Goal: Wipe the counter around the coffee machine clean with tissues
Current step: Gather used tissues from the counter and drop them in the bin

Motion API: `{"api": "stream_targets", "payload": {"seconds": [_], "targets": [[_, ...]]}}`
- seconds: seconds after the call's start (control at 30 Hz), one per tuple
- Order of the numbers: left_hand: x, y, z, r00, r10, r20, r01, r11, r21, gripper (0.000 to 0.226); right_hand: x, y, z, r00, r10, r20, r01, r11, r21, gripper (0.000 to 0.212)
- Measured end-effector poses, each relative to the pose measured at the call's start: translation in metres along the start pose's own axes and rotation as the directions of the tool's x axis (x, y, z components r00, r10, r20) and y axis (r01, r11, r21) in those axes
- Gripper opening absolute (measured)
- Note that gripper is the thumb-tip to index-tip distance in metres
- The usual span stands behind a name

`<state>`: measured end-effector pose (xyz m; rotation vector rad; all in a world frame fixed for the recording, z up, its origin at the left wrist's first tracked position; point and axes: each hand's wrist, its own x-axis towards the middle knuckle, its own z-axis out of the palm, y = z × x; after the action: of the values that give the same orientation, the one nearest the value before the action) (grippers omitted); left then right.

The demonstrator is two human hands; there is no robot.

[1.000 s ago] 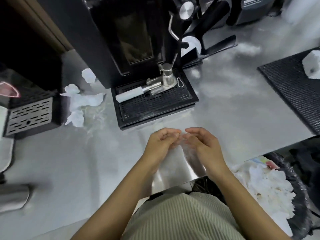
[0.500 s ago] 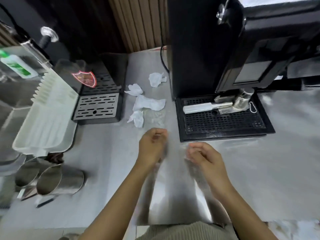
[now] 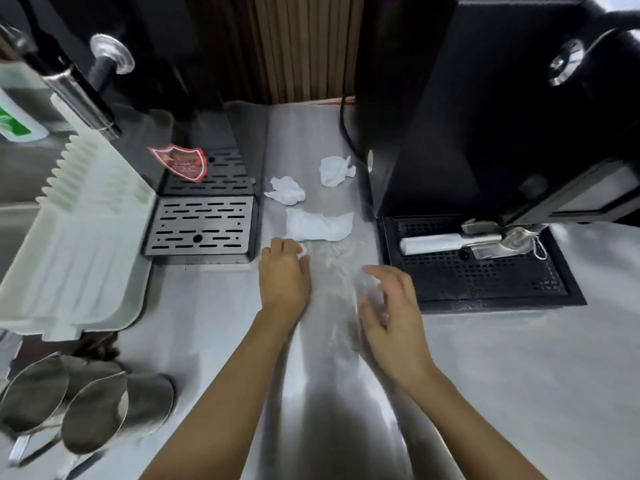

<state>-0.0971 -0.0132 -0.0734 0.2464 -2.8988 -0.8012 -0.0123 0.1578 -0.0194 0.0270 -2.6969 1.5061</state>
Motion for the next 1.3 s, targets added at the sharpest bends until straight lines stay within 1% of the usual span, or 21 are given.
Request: {"api": "stream_targets", "payload": {"seconds": [0.07, 0.13, 0.2, 0.27, 0.3, 0.37, 0.5, 0.57, 0.63, 0.73, 0.83, 0.97, 1.03, 1.1, 1.2, 1.3], "targets": [[-0.003, -0.001, 0.002, 1.0, 0.002, -0.005, -0.002, 0.998, -0.057, 0.015, 0.031, -0.007, 0.014, 0.996, -0.081, 0.042, 0.087, 0.981, -0.171, 0.044], [-0.004, -0.002, 0.003, 1.0, -0.018, -0.007, 0.017, 0.996, -0.089, 0.014, 0.065, -0.015, 0.031, 0.992, -0.093, 0.084, 0.116, 0.935, -0.334, 0.049], [-0.005, -0.001, 0.004, 1.0, -0.021, -0.005, 0.02, 0.995, -0.097, 0.014, 0.093, -0.019, 0.048, 0.989, -0.082, 0.121, 0.13, 0.869, -0.478, 0.05], [-0.004, -0.001, 0.003, 1.0, -0.018, -0.005, 0.018, 0.995, -0.094, 0.015, 0.114, -0.018, 0.062, 0.982, -0.027, 0.186, 0.126, 0.827, -0.548, 0.049], [-0.003, -0.001, 0.003, 1.0, -0.022, 0.0, 0.022, 0.995, -0.095, 0.015, 0.121, -0.016, 0.068, 0.976, 0.009, 0.216, 0.116, 0.823, -0.557, 0.046], [-0.002, 0.0, 0.001, 0.999, -0.034, 0.02, 0.036, 0.994, -0.099, 0.015, 0.127, -0.01, 0.074, 0.967, 0.058, 0.247, 0.088, 0.837, -0.54, 0.037], [-0.002, 0.003, -0.004, 0.997, -0.038, 0.064, 0.043, 0.996, -0.074, 0.015, 0.122, -0.001, 0.071, 0.971, 0.037, 0.236, 0.08, 0.88, -0.469, 0.021], [-0.003, 0.007, -0.008, 0.993, -0.082, 0.084, 0.086, 0.995, -0.05, 0.016, 0.117, -0.003, 0.066, 0.972, 0.031, 0.231, 0.065, 0.915, -0.398, 0.013], [-0.007, 0.012, -0.012, 0.986, -0.144, 0.089, 0.151, 0.986, -0.075, 0.016, 0.112, -0.006, 0.058, 0.978, 0.032, 0.208, 0.037, 0.947, -0.32, 0.005], [-0.017, 0.025, -0.015, 0.978, -0.193, 0.083, 0.206, 0.958, -0.2, 0.012, 0.103, -0.009, 0.046, 0.985, 0.034, 0.17, 0.005, 0.975, -0.223, 0.01], [-0.027, 0.04, -0.018, 0.977, -0.198, 0.074, 0.211, 0.919, -0.333, 0.012, 0.093, -0.005, 0.031, 0.988, 0.001, 0.154, 0.018, 0.992, -0.123, 0.012], [-0.044, 0.063, -0.018, 0.984, -0.166, 0.058, 0.174, 0.888, -0.425, 0.016, 0.075, 0.007, 0.003, 0.989, -0.008, 0.149, 0.012, 1.0, -0.025, 0.038], [-0.053, 0.078, -0.016, 0.987, -0.149, 0.052, 0.157, 0.884, -0.441, 0.021, 0.064, 0.013, -0.016, 0.992, -0.002, 0.127, 0.004, 1.0, -0.016, 0.046], [-0.061, 0.094, -0.013, 0.986, -0.154, 0.065, 0.167, 0.892, -0.419, 0.025, 0.055, 0.019, -0.037, 0.995, -0.015, 0.094, 0.018, 1.0, -0.024, 0.049], [-0.072, 0.117, -0.006, 0.983, -0.152, 0.105, 0.181, 0.905, -0.386, 0.025, 0.04, 0.026, -0.07, 0.999, -0.018, 0.043, 0.019, 1.0, -0.024, 0.048], [-0.084, 0.142, 0.003, 0.978, -0.139, 0.153, 0.192, 0.886, -0.422, 0.023, 0.023, 0.035, -0.103, 1.0, -0.031, -0.001, 0.031, 0.999, 0.009, 0.044]]}}
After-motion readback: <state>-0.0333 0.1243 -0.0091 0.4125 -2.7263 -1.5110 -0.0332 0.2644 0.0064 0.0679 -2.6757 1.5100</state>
